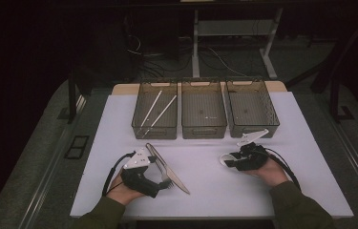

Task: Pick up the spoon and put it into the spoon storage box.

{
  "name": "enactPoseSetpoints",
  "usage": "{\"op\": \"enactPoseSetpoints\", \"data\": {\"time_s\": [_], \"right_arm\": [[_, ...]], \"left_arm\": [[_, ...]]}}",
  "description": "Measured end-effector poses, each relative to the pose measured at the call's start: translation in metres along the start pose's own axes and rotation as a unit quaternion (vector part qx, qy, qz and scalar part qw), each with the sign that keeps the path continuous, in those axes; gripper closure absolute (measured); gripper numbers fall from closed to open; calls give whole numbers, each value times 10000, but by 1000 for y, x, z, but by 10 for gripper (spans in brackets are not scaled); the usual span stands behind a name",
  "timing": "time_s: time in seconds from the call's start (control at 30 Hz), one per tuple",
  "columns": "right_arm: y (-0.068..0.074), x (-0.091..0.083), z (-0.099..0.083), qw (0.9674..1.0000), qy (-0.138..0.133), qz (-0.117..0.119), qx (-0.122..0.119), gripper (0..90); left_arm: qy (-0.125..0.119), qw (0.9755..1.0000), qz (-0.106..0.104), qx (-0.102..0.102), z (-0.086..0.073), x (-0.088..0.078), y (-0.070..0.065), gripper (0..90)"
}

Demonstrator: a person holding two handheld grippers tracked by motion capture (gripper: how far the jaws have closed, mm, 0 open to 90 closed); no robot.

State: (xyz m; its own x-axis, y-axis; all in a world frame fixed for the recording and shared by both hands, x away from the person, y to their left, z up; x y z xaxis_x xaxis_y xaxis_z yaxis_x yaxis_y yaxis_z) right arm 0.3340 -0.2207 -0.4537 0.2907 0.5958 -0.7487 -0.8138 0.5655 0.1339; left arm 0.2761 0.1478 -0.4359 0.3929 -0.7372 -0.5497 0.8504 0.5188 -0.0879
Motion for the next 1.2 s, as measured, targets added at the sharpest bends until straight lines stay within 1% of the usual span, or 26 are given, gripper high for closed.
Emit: {"op": "enactPoseSetpoints", "data": {"time_s": [0.07,0.1,0.27,0.37,0.4,0.43,0.53,0.9,1.03,1.2], "right_arm": [[4,1,0,9997,57,-130,-210,622],[6,1,1,9995,87,-170,-263,621],[9,1,1,9988,128,-268,-390,634],[10,-1,1,9987,139,-261,-421,661],[10,-2,1,9987,121,-248,-423,700],[9,-3,1,9987,56,-257,-443,766],[9,-6,1,9987,23,-215,-457,800],[11,-7,2,9984,32,-223,-525,812],[10,-9,3,9984,61,-208,-518,812],[8,-15,4,9988,-19,-196,-457,813]], "left_arm": [[6,10000,7,4,0,0,0,0],[10,10000,8,13,0,0,0,0],[15,10000,18,11,0,0,0,0],[17,10000,18,21,0,0,0,0],[19,10000,16,22,0,0,0,0],[19,10000,18,20,0,0,0,0],[20,10000,19,17,0,0,-1,0],[-26,10000,11,-18,0,-1,0,0],[-24,10000,14,-11,0,-2,0,0],[-51,10000,-1,-37,0,-2,1,0]]}}
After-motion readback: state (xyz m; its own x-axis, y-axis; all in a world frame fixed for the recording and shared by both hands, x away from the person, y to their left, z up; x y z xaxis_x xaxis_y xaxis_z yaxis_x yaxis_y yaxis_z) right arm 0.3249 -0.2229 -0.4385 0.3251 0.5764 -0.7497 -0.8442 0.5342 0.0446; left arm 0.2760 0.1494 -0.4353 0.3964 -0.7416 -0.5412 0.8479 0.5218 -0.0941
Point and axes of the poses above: each handheld gripper's, and its own axes: x roughly forward along the jaws, z roughly out of its top, y roughly to its left, the point moved 1 cm from there along x, roughly forward along the jaws, and after that the axes turned 1 degree about z, right-handed, at the moved point
